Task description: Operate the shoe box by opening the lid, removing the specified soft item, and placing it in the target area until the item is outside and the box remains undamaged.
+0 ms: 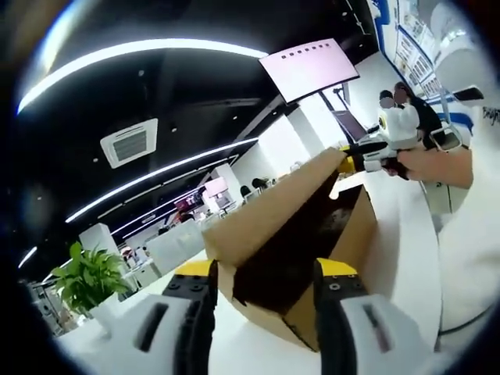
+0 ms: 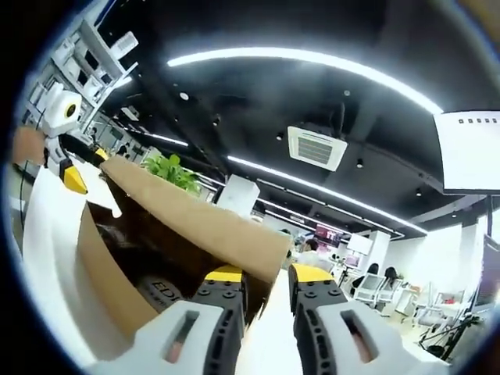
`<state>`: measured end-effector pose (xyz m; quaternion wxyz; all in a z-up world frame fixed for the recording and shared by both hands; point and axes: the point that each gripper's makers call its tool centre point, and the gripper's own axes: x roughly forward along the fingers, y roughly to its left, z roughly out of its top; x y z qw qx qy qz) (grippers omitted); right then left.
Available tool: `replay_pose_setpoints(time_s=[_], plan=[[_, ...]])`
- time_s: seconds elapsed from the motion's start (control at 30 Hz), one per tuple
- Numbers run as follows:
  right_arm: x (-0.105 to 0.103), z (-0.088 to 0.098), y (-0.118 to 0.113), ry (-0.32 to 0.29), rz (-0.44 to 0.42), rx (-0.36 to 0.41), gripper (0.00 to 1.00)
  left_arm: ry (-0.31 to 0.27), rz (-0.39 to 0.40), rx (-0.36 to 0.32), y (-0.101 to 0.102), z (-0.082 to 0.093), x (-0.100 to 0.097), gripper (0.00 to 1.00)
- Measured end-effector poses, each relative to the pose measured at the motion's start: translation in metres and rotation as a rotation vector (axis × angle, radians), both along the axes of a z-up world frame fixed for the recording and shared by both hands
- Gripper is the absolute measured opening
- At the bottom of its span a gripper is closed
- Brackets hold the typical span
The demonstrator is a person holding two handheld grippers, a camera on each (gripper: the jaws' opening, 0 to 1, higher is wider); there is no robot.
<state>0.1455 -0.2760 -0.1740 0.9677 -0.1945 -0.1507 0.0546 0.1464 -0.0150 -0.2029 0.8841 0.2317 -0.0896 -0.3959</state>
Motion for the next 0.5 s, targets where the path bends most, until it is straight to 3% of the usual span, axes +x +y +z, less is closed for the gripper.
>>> replay_pose_setpoints(time_s=[0.07,0.13,0.33,0.4,0.5], plan=[[-0.0007,0.0064,0.0011,-0.023,0.025,0.025,0.2,0.011,-0.004,-0.004,0.0012,-0.0004,-0.0005,0.5],[0.0015,0.0083,0.0003,-0.032,0.017,-0.008,0.19,0.018,-0.009,0.002,0.0017,-0.002,-0.0016,0.49],[0.0073,0.0051,0.0006,-0.022,0.024,0.014,0.16,0.004,-0.001,0.013,0.0005,-0.0014,-0.0009,0.5],[0.0024,0.0122,-0.0016,-0.075,-0.014,-0.014,0.12,-0.002,-0.002,0.018,0.0006,-0.0005,-0.0009,0.51],[0.0058,0.0096,0.0016,-0.05,0.013,0.012,0.14,-0.011,-0.004,0.023,0.0008,0.0006,-0.0019,0.51]])
